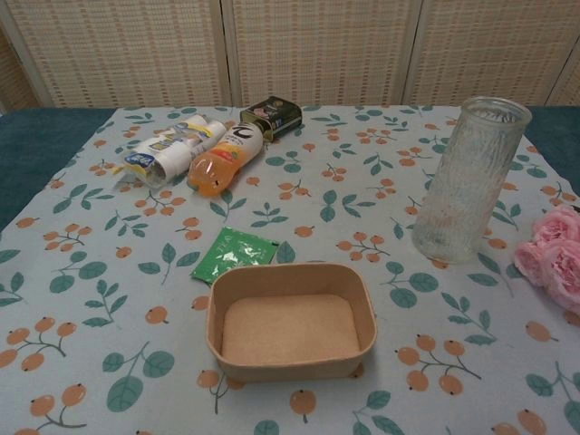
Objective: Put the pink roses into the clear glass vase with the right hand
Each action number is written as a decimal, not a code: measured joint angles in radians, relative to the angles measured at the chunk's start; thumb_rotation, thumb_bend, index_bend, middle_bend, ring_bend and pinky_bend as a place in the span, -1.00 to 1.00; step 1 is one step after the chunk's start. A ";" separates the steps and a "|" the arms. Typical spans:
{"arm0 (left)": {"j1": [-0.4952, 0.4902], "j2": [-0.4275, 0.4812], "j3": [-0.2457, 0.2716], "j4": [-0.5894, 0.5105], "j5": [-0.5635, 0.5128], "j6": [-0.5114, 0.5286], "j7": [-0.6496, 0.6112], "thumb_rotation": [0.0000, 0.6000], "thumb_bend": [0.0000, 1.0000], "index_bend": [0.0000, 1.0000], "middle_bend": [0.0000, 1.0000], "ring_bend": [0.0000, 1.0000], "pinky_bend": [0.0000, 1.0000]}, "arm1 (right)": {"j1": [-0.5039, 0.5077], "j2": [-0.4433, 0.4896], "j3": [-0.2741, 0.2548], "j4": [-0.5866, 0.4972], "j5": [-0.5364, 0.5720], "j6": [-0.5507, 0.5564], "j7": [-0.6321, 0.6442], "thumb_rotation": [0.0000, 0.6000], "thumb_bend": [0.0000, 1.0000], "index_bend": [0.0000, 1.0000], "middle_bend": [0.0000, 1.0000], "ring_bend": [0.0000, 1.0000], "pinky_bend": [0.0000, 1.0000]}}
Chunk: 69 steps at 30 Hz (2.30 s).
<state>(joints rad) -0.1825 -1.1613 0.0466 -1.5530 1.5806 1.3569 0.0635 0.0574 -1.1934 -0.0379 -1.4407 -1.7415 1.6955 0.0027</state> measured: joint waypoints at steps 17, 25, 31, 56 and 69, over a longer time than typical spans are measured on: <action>0.000 0.004 0.000 -0.002 0.005 0.008 -0.007 1.00 -0.16 -0.72 -0.62 -0.40 -0.24 | 0.079 0.084 0.021 -0.115 0.167 -0.304 -0.035 1.00 -0.93 -0.86 0.44 0.80 0.91; -0.002 0.002 -0.002 0.001 -0.002 -0.001 -0.009 1.00 -0.16 -0.72 -0.62 -0.40 -0.24 | 0.211 0.081 0.078 -0.116 0.471 -0.645 -0.148 1.00 -0.93 -0.88 0.45 0.81 0.91; -0.001 0.001 0.001 -0.002 0.004 0.002 0.000 1.00 -0.16 -0.72 -0.62 -0.39 -0.24 | 0.285 -0.008 0.111 -0.009 0.574 -0.773 -0.147 1.00 -0.93 -0.82 0.49 0.84 0.93; -0.005 -0.002 0.003 -0.002 0.002 -0.008 0.010 1.00 -0.16 -0.72 -0.62 -0.40 -0.24 | 0.316 -0.218 0.066 0.353 0.258 -0.651 0.368 1.00 0.03 0.74 0.68 0.94 1.00; 0.002 0.005 0.002 -0.009 0.005 0.007 -0.003 1.00 -0.16 -0.72 -0.62 -0.39 -0.24 | 0.267 0.024 -0.050 -0.078 -0.020 -0.319 0.580 1.00 0.10 0.74 0.68 0.95 1.00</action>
<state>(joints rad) -0.1804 -1.1559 0.0486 -1.5617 1.5855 1.3643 0.0600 0.3240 -1.1691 -0.0875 -1.5185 -1.7619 1.3763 0.5831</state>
